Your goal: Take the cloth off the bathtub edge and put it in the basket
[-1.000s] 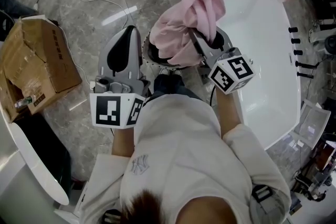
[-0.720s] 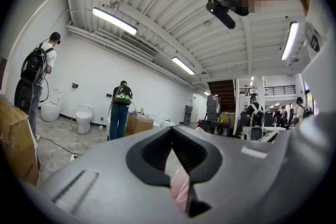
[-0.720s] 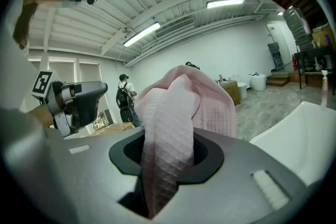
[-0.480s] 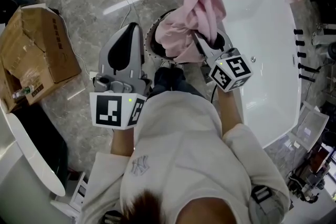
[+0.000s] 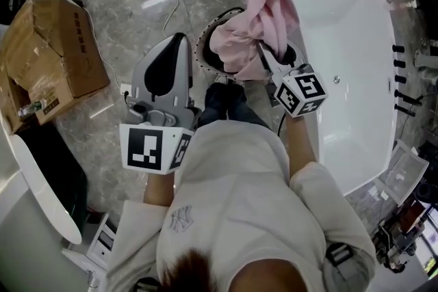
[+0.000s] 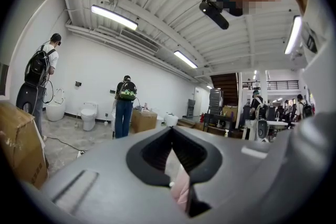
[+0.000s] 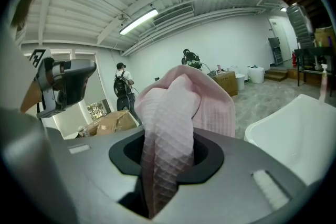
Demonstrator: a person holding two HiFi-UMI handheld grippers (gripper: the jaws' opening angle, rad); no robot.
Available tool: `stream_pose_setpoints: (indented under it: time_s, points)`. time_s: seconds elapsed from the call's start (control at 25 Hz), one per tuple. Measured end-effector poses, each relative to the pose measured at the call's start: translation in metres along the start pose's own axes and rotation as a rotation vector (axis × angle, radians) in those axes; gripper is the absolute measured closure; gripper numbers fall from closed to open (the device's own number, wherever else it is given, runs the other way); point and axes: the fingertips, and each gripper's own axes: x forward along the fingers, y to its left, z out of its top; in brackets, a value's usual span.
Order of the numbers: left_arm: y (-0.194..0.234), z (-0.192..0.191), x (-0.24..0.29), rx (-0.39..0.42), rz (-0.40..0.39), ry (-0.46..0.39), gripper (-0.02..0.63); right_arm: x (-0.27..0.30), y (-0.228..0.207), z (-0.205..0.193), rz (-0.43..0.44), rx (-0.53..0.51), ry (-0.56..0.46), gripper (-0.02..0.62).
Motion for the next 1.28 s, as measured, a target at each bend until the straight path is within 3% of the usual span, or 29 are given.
stream_pose_setpoints:
  time_s: [0.64,1.28]
  points:
    - [-0.003,-0.008,-0.005,0.038,0.02,0.043,0.558,0.023,-0.015,-0.068,0.008,0.005,0.116,0.477]
    - [0.003,-0.037,-0.007,-0.036,0.059,0.066,0.558,0.032,-0.034,-0.139,-0.029,0.017,0.267,0.477]
